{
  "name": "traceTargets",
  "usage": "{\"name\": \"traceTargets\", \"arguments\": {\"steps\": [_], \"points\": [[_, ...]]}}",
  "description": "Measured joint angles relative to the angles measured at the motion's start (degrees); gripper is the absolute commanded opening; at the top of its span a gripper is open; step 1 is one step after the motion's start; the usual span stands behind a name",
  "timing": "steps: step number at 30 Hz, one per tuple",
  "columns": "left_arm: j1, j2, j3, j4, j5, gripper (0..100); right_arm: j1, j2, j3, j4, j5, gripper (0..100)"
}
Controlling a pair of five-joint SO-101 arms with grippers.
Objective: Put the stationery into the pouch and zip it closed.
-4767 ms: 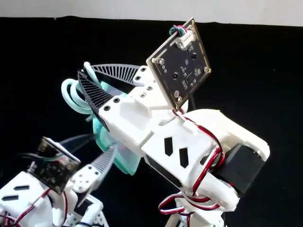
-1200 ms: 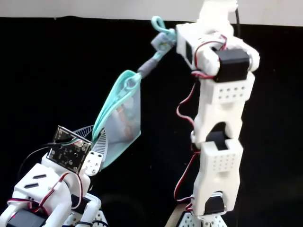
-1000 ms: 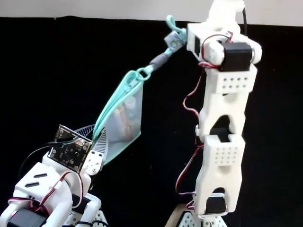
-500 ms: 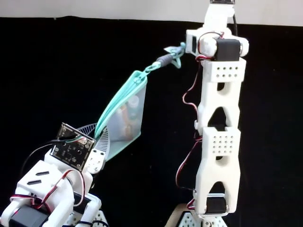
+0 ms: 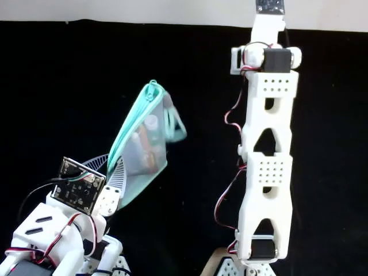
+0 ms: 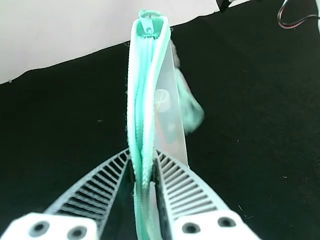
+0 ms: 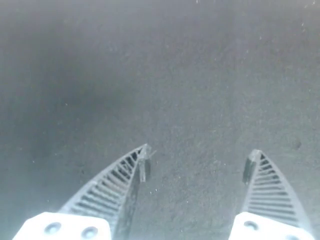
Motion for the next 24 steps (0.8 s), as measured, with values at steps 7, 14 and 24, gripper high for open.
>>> {"name": "traceTargets", "arguments": {"steps": [7, 14, 24], "points": [[-1.14, 0.62, 0.09, -5.01, -1.49, 1, -0.09, 0.09, 0.00, 1.85, 0.00, 30.6], [-12.13, 0.62, 0.09, -11.08, -7.38, 1, -0.88, 0.09, 0.00, 1.85, 0.00, 30.6], [-15.38, 0.62, 0.44, -20.66, -8.70, 1, -3.52, 0.09, 0.00, 1.93, 0.00, 30.6]]}}
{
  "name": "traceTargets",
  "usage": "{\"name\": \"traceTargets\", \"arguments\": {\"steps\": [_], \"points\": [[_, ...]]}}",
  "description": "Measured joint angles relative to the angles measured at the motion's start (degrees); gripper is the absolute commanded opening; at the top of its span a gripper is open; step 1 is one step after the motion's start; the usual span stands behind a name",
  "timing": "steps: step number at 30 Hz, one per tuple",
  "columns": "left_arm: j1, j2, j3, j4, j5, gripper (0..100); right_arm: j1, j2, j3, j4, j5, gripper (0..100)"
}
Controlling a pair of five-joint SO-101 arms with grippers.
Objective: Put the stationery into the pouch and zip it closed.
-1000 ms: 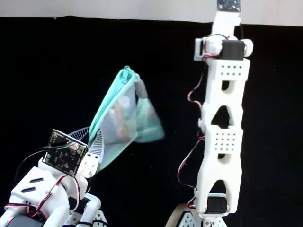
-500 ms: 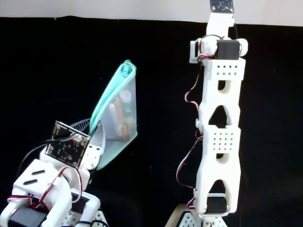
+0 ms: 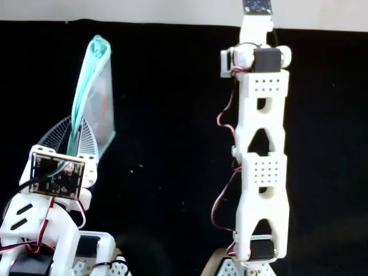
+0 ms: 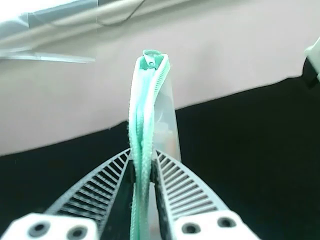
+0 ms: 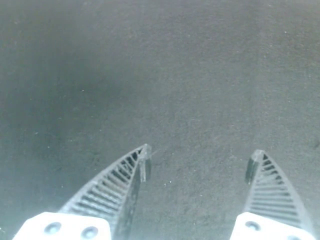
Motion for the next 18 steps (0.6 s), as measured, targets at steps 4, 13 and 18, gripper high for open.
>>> {"name": "traceTargets", "arguments": {"steps": [4, 13, 18], "points": [[0.09, 0.00, 5.10, -2.73, -3.34, 1, -0.70, 0.00, 0.00, 0.00, 0.00, 29.8], [-1.67, 0.18, 11.43, -12.57, -5.01, 1, -1.05, 0.00, 0.00, 0.00, 0.00, 28.6], [-2.73, 0.18, 15.82, -12.92, -5.10, 1, -2.81, 0.00, 0.00, 0.00, 0.00, 28.6]]}}
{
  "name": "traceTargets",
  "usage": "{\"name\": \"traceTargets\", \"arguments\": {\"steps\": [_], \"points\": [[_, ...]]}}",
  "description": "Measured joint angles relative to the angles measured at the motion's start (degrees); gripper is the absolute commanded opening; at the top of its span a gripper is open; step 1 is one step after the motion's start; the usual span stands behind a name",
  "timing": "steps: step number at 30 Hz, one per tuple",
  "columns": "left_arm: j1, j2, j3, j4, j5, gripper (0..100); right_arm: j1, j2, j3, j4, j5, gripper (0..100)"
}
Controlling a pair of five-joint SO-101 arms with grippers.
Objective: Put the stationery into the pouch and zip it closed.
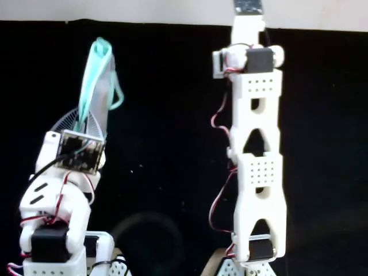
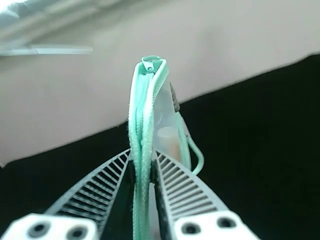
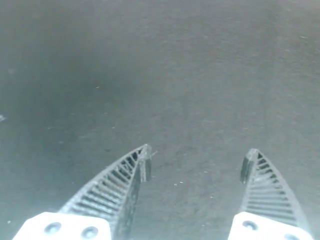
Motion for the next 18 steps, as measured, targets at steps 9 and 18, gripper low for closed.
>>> {"name": "traceTargets", "arguments": {"steps": [9, 18], "points": [[0.26, -0.79, 8.88, -7.56, -0.18, 1, -7.56, 0.00, 0.00, 0.00, 0.00, 28.6], [4.66, -0.88, 10.37, -7.82, -0.35, 1, -14.33, -2.46, 10.90, 0.00, 0.00, 28.6]]}}
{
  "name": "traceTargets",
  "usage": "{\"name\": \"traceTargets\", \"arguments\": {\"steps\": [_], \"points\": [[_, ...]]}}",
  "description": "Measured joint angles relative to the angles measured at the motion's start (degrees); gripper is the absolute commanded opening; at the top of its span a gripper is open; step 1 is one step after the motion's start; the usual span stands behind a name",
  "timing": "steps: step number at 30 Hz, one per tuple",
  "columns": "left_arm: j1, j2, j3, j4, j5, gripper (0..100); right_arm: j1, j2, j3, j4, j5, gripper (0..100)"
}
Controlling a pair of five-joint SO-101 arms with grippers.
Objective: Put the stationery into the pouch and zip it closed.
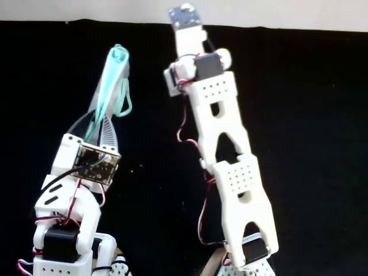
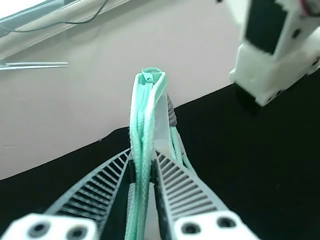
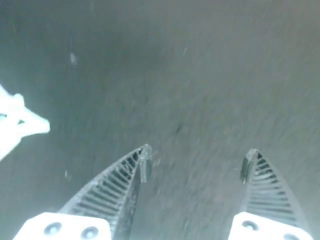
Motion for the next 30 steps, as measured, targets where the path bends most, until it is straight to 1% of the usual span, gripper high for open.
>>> {"name": "traceTargets", "arguments": {"steps": [5, 8, 11, 16, 22, 25, 30], "points": [[4.84, -0.09, 2.99, -0.09, 0.00, 2, -1.05, -10.20, 16.00, 0.00, 0.00, 28.6], [7.65, -0.09, 4.13, -0.09, -0.09, 11, -0.53, -17.05, 23.12, 0.00, 0.00, 28.6], [8.18, -0.09, 4.22, -0.09, 0.18, 17, 1.14, -23.03, 28.57, 0.00, 0.00, 28.6], [8.18, 0.70, 5.80, 0.44, 2.73, 18, 2.73, -28.13, 35.25, 0.00, 0.00, 28.6], [8.44, 0.70, 5.89, 0.70, 2.81, 18, 2.90, -29.63, 36.57, 0.00, 0.00, 28.6], [10.02, 0.53, 5.71, 5.10, 2.81, 18, 2.99, -29.63, 36.57, 0.00, 0.00, 28.6], [13.80, 0.62, 2.02, 18.73, 2.81, 18, 3.08, -29.63, 36.57, 0.00, 0.00, 28.6]]}}
